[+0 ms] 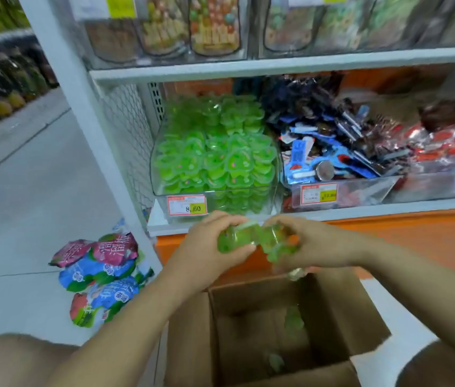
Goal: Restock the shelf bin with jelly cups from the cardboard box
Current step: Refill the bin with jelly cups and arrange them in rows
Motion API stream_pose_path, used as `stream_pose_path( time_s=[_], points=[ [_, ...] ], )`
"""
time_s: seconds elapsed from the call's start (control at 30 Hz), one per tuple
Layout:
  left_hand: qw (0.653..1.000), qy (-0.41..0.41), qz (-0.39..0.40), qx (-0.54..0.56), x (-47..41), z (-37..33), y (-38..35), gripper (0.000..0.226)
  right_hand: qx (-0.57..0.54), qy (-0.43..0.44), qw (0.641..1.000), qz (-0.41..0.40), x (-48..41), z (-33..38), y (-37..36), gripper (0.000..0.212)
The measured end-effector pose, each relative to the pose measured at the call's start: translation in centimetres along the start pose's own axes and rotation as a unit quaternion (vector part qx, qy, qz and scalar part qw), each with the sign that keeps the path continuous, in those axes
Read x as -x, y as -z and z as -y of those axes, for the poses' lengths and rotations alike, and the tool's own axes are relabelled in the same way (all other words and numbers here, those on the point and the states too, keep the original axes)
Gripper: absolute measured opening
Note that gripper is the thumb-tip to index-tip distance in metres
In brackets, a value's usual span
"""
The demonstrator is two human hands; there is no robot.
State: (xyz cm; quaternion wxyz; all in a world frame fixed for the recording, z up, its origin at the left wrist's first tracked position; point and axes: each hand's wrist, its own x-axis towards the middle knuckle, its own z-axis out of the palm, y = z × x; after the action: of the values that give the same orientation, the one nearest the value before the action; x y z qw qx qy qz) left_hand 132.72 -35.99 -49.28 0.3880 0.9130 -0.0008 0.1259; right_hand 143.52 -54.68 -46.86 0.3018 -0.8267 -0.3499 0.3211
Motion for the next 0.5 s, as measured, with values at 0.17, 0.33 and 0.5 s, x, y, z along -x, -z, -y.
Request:
stream_pose_path(
  time_s=[0.17, 0.33, 0.5],
  points=[
    [0.993, -0.052, -0.069, -0.079, -1.8, -1.6, 5.9, 0.043, -0.001, 0.052, 0.993, -0.105, 2.0, 4.2, 3.7, 0.062],
    [0.964, -0.074, -0.168, -0.194, -6.0, -1.1, 8.5, 0.047, 0.102, 0.106, 0.955, -0.257, -0.9, 7.0, 6.1, 0.065],
    [0.953, -0.057, -0.171, -0.244, -10.0, -0.6, 8.7, 0.047, 0.148, 0.077, 0.951, -0.259, -5.4, 8.9, 7.7, 0.070]
  ],
)
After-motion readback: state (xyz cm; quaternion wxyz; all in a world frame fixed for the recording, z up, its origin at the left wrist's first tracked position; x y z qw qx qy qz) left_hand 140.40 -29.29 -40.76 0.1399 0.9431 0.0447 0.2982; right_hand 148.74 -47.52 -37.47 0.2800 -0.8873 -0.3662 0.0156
